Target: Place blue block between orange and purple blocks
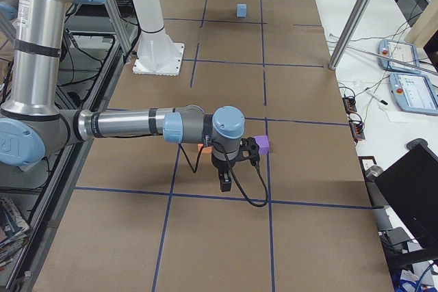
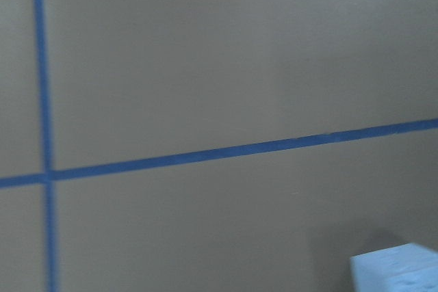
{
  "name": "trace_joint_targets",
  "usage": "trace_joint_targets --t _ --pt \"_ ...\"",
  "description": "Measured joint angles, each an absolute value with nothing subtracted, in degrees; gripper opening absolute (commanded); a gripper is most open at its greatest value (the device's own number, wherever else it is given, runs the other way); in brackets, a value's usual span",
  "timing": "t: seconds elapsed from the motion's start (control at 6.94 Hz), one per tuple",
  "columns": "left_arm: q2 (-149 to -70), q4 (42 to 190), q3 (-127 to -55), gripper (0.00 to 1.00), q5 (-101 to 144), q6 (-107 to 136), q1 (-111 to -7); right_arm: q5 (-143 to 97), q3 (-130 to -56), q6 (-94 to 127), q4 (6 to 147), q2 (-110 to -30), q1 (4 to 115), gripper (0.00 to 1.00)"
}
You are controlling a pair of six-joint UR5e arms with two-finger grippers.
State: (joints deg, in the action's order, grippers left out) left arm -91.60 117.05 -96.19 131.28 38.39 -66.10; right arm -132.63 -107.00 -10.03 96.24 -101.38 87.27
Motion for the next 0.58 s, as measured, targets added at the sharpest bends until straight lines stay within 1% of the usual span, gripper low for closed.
trace_joint_targets --t 0.29,0.58 --pt "-92.6 120.7 -97.2 1.0 124.7 52.0 -57.1 -132.6 -107.1 -10.0 96.2 -101.4 87.3 1.0" --pt "-93.2 121.2 -97.4 1.0 122.5 55.0 -52.9 -132.6 -107.0 -10.0 96.2 -101.4 87.3 1.0"
